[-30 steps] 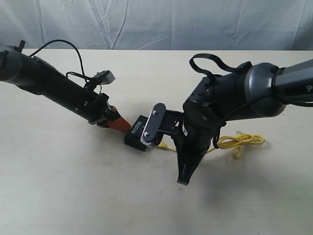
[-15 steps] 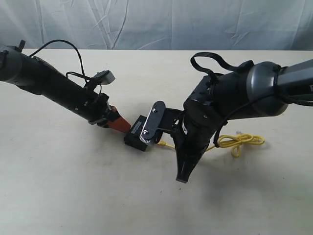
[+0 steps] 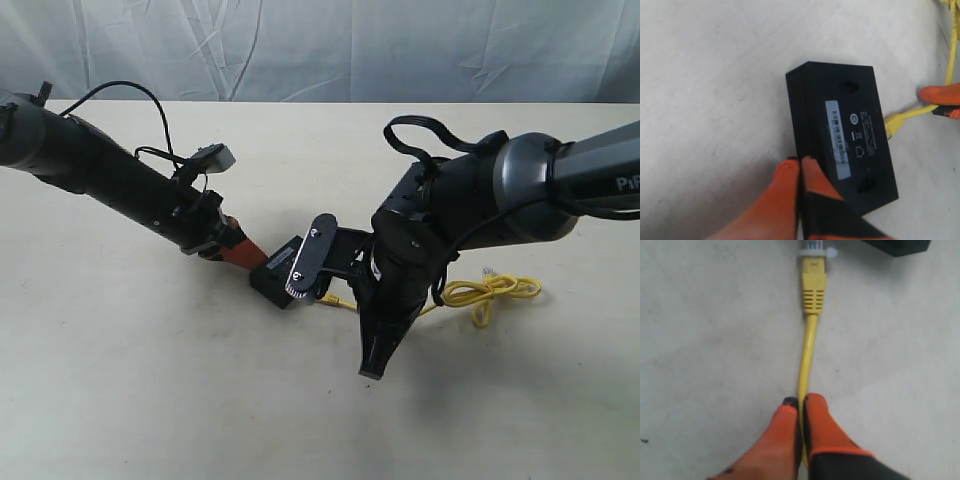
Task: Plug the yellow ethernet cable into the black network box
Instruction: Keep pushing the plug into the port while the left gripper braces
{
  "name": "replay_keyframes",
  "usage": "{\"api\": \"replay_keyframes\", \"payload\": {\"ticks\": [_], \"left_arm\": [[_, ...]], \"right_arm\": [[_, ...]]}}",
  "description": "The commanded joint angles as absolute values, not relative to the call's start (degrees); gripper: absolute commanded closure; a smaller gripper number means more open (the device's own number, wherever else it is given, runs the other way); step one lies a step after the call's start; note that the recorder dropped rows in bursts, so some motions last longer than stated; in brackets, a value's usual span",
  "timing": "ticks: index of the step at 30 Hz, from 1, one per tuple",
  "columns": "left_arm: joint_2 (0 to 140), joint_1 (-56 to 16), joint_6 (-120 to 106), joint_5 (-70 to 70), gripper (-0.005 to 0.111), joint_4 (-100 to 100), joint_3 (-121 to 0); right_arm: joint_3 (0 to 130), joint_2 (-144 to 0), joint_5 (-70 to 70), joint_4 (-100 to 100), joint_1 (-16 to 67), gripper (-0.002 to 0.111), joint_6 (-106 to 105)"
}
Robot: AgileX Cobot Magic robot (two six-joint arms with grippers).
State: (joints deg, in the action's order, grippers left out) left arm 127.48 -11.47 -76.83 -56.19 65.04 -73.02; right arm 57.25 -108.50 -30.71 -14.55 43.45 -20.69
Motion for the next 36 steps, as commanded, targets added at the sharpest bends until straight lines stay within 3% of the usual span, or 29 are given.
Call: {"api": "replay_keyframes", "payload": {"ticks": [1, 36], "left_arm": [[127.68, -11.54, -77.08, -56.54, 0.107, 65.24, -72.84], [127.68, -11.54, -77.08, -56.53, 0.107, 64.85, -72.84]], "right_arm": [[57.43, -108.30, -30.37, -13.75, 43.44, 0.109, -20.82], [57.43, -107.58, -28.73, -10.86, 43.44, 0.109, -22.56]]}}
